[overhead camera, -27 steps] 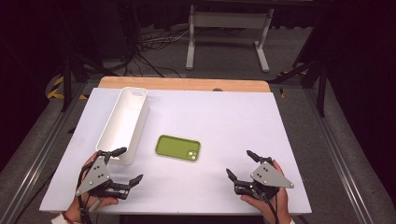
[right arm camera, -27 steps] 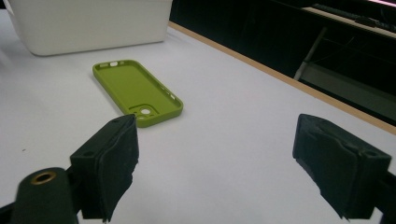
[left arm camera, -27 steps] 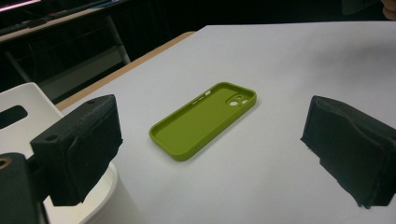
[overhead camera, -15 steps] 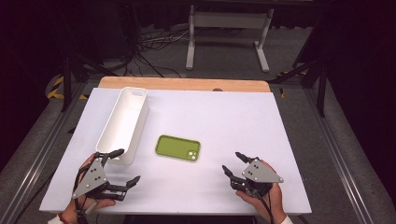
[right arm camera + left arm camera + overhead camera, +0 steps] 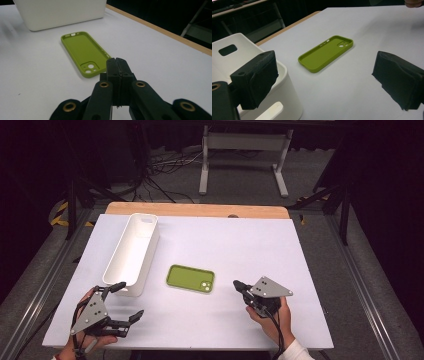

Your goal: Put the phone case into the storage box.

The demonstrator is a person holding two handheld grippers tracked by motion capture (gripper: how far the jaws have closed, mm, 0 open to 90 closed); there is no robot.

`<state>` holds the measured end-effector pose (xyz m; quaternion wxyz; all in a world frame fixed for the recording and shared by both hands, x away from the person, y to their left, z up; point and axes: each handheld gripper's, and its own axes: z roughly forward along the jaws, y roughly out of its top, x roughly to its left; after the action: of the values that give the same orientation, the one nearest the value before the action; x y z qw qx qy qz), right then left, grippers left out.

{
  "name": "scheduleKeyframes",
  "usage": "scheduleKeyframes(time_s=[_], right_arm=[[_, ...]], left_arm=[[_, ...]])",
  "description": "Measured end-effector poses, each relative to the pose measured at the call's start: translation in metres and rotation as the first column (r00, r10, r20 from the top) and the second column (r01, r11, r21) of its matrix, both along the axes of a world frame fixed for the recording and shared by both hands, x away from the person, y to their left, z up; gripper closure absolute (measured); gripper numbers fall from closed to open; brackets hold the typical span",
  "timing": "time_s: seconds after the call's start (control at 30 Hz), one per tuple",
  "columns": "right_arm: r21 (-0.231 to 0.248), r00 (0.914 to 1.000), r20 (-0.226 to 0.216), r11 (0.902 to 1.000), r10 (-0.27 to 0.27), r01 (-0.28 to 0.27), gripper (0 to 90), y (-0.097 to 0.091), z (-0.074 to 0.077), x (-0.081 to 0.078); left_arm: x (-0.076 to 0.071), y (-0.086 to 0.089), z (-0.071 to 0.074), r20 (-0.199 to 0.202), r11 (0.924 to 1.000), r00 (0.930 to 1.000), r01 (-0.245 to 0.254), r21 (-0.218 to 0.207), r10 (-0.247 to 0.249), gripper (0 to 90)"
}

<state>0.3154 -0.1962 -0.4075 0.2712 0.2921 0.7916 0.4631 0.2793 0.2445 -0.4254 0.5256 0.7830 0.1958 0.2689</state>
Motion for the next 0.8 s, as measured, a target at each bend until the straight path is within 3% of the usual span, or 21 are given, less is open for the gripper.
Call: scheduleKeyframes(time_s=[0.17,0.33,0.43,0.6,0.67,0.8], right_arm=[[-0.016,0.9994,0.027,0.9997,0.02,-0.02,90.0,0.016,0.005,0.012],[0.006,0.9987,0.04,0.9995,0.031,-0.031,90.0,0.029,0.012,0.026],[0.008,0.9987,0.034,0.9992,0.038,-0.038,90.0,0.039,0.015,0.036],[0.013,0.9979,0.021,0.998,0.062,-0.062,90.0,0.056,0.017,0.051],[0.024,0.9947,0.031,0.9948,0.098,-0.099,90.0,0.062,0.018,0.056],[0.005,0.9932,0.025,0.9934,0.114,-0.114,90.0,0.077,0.018,0.065]], left_arm=[[0.0,0.0,0.0,-0.004,1.0,1.0,0.006,0.002,-0.006,4.7],[0.004,0.001,0.001,-0.006,0.9997,0.9996,0.026,0.0,-0.026,4.5],[0.004,0.002,-0.001,-0.024,0.9997,0.9994,0.024,-0.005,-0.024,4.3],[0.003,0.004,0.001,-0.009,0.9999,0.9999,0.014,0.004,-0.014,4.5],[0.004,0.006,0.001,-0.005,0.9999,0.9999,0.012,0.01,-0.012,4.6],[0.007,0.01,-0.001,-0.019,1.0,0.9998,-0.004,0.004,0.005,4.7]])
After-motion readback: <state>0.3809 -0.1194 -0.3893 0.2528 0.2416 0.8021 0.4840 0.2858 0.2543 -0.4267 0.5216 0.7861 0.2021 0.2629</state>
